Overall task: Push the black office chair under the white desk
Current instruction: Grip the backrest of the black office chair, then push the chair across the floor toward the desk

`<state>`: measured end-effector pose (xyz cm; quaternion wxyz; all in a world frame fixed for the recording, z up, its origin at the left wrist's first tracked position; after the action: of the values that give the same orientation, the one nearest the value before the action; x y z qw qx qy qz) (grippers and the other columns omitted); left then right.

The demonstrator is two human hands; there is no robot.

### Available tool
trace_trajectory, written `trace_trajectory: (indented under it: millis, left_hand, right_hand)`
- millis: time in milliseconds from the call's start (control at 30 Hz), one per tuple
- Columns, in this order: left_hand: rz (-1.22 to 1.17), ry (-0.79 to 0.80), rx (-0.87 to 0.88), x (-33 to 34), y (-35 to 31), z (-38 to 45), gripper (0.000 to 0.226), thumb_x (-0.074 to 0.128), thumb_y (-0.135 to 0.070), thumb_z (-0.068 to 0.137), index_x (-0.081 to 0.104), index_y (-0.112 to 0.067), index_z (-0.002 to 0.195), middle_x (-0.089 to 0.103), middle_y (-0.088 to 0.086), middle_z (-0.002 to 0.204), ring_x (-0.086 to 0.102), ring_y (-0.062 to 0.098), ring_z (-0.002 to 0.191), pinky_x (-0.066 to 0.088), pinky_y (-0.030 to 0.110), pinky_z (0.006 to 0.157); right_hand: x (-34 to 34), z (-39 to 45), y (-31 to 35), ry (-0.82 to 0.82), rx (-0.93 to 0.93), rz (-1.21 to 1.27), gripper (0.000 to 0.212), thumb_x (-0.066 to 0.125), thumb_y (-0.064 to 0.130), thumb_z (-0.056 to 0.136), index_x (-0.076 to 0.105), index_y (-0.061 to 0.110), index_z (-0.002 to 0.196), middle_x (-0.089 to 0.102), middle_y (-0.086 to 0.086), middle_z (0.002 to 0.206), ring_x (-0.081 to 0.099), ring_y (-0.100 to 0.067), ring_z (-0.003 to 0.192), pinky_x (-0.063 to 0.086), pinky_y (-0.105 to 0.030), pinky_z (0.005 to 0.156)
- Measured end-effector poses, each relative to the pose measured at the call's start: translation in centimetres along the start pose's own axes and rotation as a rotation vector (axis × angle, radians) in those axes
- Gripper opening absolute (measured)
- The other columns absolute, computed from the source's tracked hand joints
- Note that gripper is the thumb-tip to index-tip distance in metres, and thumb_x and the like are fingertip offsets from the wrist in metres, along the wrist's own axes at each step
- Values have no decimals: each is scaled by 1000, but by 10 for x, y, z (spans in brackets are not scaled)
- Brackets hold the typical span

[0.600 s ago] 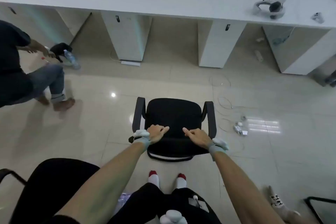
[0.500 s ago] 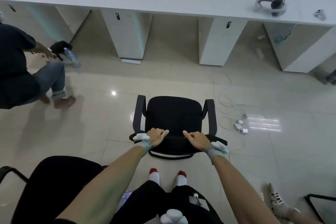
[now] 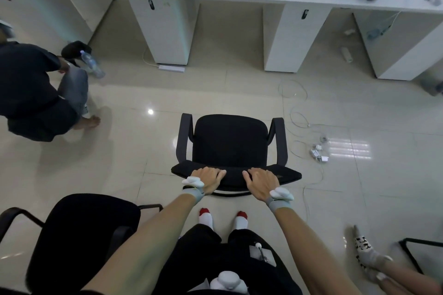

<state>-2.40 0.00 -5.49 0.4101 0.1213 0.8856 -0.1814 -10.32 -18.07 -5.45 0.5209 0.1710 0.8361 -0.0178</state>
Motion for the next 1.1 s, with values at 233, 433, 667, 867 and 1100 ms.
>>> trace_trajectory:
  millis: [233, 433, 667, 867, 1100]
  left_hand:
    - [69, -95, 9, 6, -4, 3, 56, 26, -45, 118, 74, -16, 123, 78, 11, 118, 73, 35, 108, 55, 43, 97]
    - [98, -137, -14, 7, -2, 12, 60, 26, -43, 118, 77, -13, 114, 79, 12, 109, 74, 36, 101, 54, 43, 91]
    - [99, -165, -29, -2, -1, 28, 61, 29, -38, 117, 75, -6, 93, 78, 11, 95, 76, 33, 89, 57, 41, 83]
    - [128, -175, -21, -20, 1, 50, 61, 29, -37, 117, 79, -6, 99, 79, 12, 101, 76, 35, 94, 57, 41, 85]
    - [151, -188, -11, -45, -1, 86, 62, 28, -38, 117, 78, -7, 97, 78, 12, 100, 75, 35, 92, 53, 39, 80]
  right_hand:
    - [5, 7, -3, -15, 3, -36, 47, 36, 28, 115, 77, 7, 105, 80, -11, 112, 75, -34, 102, 54, -40, 91]
    - [8, 15, -7, -14, 37, -19, 49, 40, 33, 110, 77, 7, 92, 78, -11, 94, 75, -33, 89, 55, -39, 80]
    - [0, 29, -10, -20, 28, -7, 47, 41, 34, 108, 74, 8, 86, 76, -10, 89, 73, -32, 82, 60, -41, 77]
    - [-12, 55, -10, -36, 28, 6, 47, 41, 34, 108, 74, 8, 87, 76, -11, 90, 73, -35, 83, 51, -39, 74]
    - [-33, 95, -15, -50, 25, 12, 48, 42, 36, 108, 76, 9, 88, 76, -11, 88, 72, -34, 81, 57, -41, 78]
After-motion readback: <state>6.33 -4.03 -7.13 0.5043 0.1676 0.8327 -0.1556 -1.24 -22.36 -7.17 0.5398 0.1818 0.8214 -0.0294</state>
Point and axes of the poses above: each hand's wrist, its own z-axis towards the middle knuckle, its own x-axis out of the palm, y = z × x, the point moved 3 cm from there along z, towards the middle knuckle
